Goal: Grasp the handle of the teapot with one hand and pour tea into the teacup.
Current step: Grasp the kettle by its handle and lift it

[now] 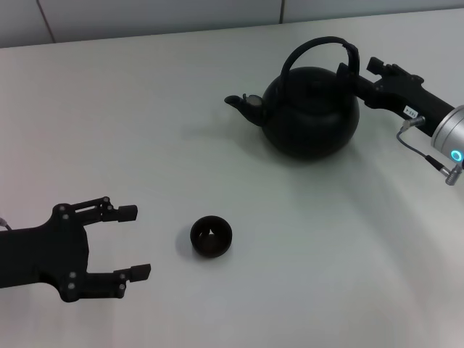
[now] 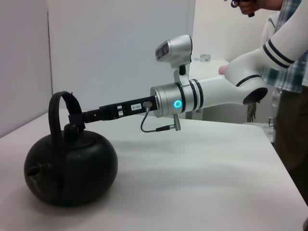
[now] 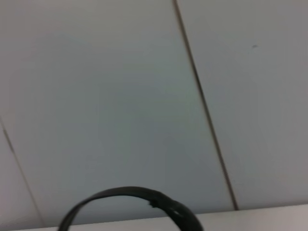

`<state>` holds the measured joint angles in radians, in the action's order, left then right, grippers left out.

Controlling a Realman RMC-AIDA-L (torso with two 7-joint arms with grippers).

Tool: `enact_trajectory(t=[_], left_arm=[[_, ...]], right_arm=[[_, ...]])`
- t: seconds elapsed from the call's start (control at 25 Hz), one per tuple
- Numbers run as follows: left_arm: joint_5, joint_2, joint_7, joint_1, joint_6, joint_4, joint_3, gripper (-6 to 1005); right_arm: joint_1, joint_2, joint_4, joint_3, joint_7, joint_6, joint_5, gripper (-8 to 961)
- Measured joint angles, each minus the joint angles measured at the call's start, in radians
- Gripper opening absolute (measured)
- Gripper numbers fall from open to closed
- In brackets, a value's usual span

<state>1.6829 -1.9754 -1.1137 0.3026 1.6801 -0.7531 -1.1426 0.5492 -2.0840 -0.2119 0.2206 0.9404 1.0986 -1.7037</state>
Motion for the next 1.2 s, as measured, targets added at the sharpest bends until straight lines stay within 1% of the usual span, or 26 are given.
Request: enact_trajectory(t=[0.16,0.32,0.68,1.12,1.2], left_arm=[[0.0,-0.002,0.0,0.001,-0.003,0.0,0.0,832],[0.001,-0.003,0.0,0.001,-0.004,0.0,0.0,832],[0.002,-0.006,0.0,-0.004,-0.004,0.0,0.0,832],[0.001,-0.005,0.0,-0.007,-0.003,0.0,0.0,833],[0.001,-0.005,-0.002,-0.006,-0.003,0.0,0.0,833]], right_arm=[[0.001,0.0,0.007,0.0,0.0,-0.029,0.042,752],[0.002,-0.001,0.012,0.0,0.0,-0.035,0.066,730],[0.027,-0.001,0.027,0.009,-0.025,-0.037,0.07,679],[0.02,-0.001,0.032,0.004,-0.08,-0.034,0.07,617],[0.019,-0.001,0.033,0.004,-0.08,-0.035,0.07,540]])
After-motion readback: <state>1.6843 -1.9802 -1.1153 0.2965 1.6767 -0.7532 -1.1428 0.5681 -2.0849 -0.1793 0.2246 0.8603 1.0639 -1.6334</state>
